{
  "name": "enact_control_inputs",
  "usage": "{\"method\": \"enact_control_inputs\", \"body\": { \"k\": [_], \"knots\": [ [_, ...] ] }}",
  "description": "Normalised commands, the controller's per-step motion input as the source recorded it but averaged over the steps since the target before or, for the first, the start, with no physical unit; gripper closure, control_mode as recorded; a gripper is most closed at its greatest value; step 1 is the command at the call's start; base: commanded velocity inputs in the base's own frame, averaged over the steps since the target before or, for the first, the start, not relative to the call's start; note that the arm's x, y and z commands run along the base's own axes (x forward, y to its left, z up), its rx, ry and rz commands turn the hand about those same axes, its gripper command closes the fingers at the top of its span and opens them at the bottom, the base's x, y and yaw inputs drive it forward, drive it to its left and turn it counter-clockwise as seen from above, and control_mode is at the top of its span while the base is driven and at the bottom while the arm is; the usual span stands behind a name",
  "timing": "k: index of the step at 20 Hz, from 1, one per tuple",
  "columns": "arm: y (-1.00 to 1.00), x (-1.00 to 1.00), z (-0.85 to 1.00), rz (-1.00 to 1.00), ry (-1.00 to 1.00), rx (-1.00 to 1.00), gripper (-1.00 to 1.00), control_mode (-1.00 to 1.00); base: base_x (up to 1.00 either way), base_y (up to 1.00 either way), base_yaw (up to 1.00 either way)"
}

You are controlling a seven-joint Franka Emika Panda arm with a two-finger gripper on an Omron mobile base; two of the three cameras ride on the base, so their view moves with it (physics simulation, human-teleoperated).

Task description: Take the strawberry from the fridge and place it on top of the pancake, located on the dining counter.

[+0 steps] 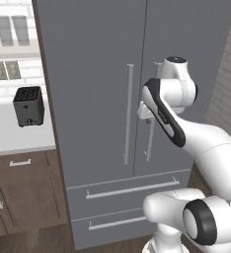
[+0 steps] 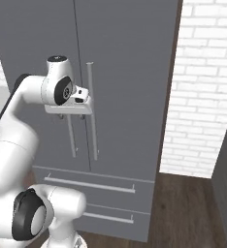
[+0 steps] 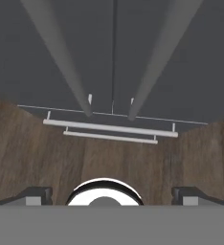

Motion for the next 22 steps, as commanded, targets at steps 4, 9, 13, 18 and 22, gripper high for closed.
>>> {"method": "enact_control_inputs", "body": {
  "k": [4, 9, 13, 18, 22],
  "knots": [
    [0.00, 0.00, 0.00, 0.00, 0.00, 0.00, -1.00, 1.00, -0.10, 0.00, 0.00],
    [0.00, 0.00, 0.00, 0.00, 0.00, 0.00, -1.00, 1.00, -0.36, 0.02, 0.00],
    [0.00, 0.00, 0.00, 0.00, 0.00, 0.00, -1.00, 1.00, -0.54, 0.00, 0.00],
    [0.00, 0.00, 0.00, 0.00, 0.00, 0.00, -1.00, 1.00, -0.34, 0.00, 0.00],
    [0.00, 0.00, 0.00, 0.00, -0.01, 0.00, -1.00, -1.00, -0.02, 0.00, 0.00]
  ]
}}
